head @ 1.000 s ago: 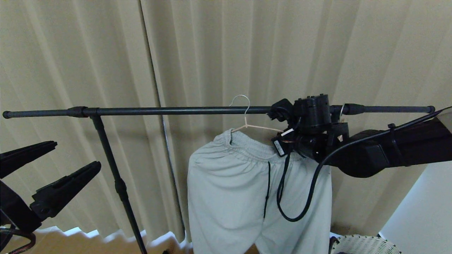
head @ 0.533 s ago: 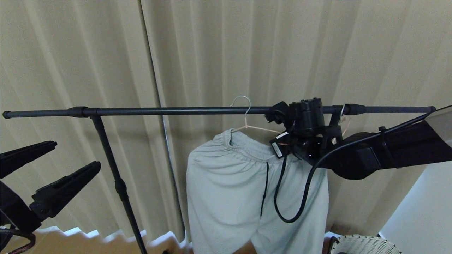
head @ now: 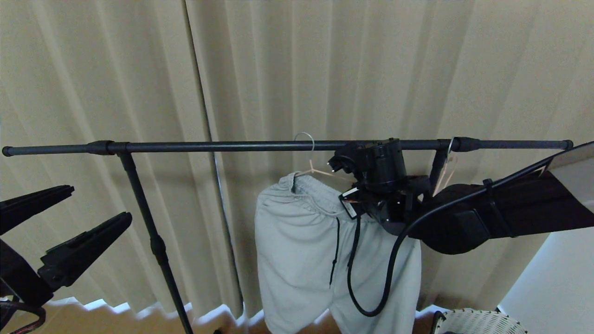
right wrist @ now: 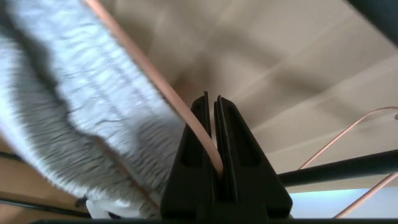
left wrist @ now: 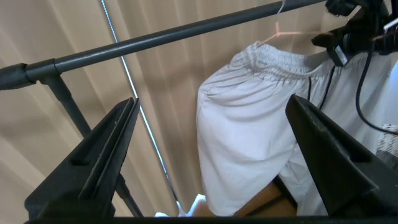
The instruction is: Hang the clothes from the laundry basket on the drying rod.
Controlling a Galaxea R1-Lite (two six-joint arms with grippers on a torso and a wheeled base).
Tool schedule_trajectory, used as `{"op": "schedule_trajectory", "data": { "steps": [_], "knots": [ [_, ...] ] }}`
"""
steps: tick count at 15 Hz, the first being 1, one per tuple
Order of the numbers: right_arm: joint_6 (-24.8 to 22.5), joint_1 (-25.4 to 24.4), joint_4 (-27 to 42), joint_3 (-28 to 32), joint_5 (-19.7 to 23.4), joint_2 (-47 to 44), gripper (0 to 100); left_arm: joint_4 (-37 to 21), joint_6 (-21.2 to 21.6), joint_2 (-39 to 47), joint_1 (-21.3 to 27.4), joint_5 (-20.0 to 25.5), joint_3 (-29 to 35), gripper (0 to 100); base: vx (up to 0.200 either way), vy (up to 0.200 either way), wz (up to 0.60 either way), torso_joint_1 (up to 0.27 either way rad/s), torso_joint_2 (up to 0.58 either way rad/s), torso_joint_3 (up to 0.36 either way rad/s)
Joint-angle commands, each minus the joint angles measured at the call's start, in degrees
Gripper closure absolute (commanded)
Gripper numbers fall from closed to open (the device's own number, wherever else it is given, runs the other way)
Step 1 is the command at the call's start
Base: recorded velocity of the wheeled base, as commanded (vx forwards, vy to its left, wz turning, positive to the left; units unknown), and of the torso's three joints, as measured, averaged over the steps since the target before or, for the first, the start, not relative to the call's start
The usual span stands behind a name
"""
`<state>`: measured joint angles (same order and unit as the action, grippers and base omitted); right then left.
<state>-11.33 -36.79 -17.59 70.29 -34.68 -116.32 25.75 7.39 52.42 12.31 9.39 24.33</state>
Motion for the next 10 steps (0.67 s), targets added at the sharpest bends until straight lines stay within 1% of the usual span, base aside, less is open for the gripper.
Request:
{"op": "schedule_trajectory", "data": {
  "steps": [1, 5, 10],
  "knots": [
    [-0.01, -0.65, -0.07, -0.07, -0.65, -0.66, 100, 0.01, 0.0, -0.39, -0.01, 0.02, 0.01, 0, 0.0, 0.0, 0.0, 0.0, 0.0, 0.0],
    [-0.19, -2.5, -0.25, 0.55, -0.74, -2.07, 100, 0.01, 0.0, -0.48, -0.01, 0.02, -0.07, 0, 0.0, 0.0, 0.0, 0.0, 0.0, 0.0],
    [-0.28, -3.64, -0.34, 1.96, -0.56, -2.77, 100, 0.01, 0.0, -0.48, -0.01, 0.02, 0.01, 0, 0.0, 0.0, 0.0, 0.0, 0.0, 0.0]
  ]
}}
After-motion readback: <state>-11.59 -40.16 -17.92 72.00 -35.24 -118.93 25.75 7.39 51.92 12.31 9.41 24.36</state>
